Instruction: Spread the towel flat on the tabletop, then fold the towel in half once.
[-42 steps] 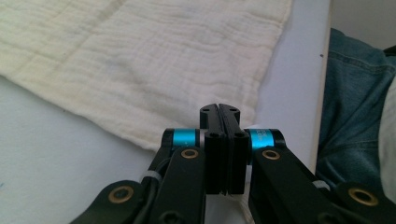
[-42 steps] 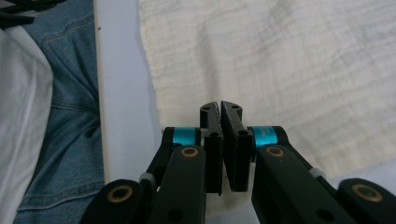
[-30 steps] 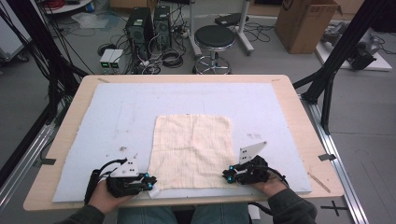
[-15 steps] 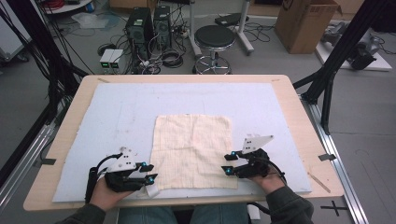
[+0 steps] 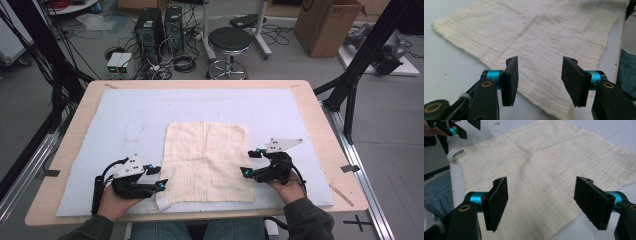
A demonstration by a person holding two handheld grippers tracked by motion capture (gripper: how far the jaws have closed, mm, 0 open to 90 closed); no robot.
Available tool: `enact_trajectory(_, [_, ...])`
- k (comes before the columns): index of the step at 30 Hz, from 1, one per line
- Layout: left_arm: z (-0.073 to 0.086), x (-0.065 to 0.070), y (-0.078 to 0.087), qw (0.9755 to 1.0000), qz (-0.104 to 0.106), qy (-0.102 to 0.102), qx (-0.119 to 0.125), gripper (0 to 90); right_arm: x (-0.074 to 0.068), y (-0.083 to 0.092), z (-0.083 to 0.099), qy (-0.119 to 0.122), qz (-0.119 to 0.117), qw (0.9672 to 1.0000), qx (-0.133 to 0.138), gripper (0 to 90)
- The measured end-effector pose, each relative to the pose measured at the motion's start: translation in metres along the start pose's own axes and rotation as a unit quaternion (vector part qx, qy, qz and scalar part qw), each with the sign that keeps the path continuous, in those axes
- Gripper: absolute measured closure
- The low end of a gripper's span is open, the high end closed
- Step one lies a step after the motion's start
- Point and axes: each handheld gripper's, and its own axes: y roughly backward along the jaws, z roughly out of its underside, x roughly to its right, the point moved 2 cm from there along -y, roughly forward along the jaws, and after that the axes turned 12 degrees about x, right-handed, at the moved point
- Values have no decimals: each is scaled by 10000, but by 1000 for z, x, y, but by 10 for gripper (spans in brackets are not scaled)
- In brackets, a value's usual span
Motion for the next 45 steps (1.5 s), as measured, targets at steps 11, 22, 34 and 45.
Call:
enact_trajectory(11, [-6,-9,-4,9998,-161,54,76,433,6,-11,0,27,122,9998,-169,230])
enact_trajectory(22, [-11,-16,-15,9996,-224,124,147,427,6,-20,-3,89,70,9997,-223,238])
enact_trajectory(34, [-10,-16,-16,9998,-208,45,49,428,6,-22,-2,152,113,9993,-311,237])
enact_trajectory(45, [-11,-17,-15,9998,-179,73,-13,429,10,-24,-1,182,168,9990,-360,236])
